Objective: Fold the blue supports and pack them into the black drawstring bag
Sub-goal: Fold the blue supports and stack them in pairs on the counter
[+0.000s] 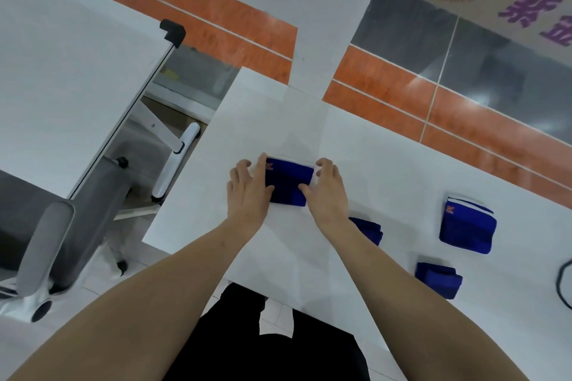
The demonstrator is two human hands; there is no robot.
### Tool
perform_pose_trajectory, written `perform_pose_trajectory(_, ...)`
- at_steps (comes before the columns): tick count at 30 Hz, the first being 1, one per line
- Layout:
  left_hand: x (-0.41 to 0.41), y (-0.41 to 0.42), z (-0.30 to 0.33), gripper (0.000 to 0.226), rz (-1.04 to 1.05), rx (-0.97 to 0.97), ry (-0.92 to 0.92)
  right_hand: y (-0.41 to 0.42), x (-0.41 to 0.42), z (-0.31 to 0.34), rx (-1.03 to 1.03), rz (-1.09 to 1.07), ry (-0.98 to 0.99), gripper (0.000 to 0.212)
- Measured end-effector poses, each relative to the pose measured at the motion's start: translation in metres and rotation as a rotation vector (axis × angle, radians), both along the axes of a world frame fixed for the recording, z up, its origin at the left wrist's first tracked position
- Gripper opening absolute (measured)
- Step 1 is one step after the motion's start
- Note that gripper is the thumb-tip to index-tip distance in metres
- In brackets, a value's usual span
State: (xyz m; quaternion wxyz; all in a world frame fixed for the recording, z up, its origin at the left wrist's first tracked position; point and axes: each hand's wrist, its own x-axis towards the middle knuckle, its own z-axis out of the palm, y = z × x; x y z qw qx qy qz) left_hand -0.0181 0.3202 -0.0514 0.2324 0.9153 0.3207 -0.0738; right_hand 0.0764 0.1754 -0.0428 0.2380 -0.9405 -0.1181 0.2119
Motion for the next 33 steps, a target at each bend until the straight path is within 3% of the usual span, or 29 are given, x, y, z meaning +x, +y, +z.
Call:
perform_pose_trajectory(3, -0.001, -0.003, -0.002, 0.071, -0.196, 0.171, -0.085, -0.005, -0.001, 0.001, -0.181, 0.203, -0.222, 0.048)
perform_pose_trajectory(8, -0.004, -0.002, -0.027, 0.054, -0.494, 0.206, -0.041, -0.009, -0.002, -0.01, -0.302, 0.331, -0.266, 0.044)
perform_pose_trajectory(14, -0.006, -0.001, -0.033, 0.06, -0.539, 0.139, 0.112, -0.009, -0.004, -0.009, -0.393, 0.351, -0.213, 0.05)
perform_pose_trajectory(19, 0.006, -0.003, -0.01, 0.058, -0.55, 0.136, 0.174, -0.004, -0.003, 0.003, -0.348, 0.369, -0.172, 0.048)
perform_pose_trajectory(28, -0.008, -0.085, 0.021, 0.035, -0.442, 0.022, -0.136, -0.096, -0.039, 0.038, 0.036, -0.014, -0.295, 0.031)
perform_pose_trajectory(33, -0.002, -0.157, 0.032, 0.039, -0.555, -0.045, -0.08, -0.182, -0.048, 0.039, 0.089, -0.167, -0.341, 0.026)
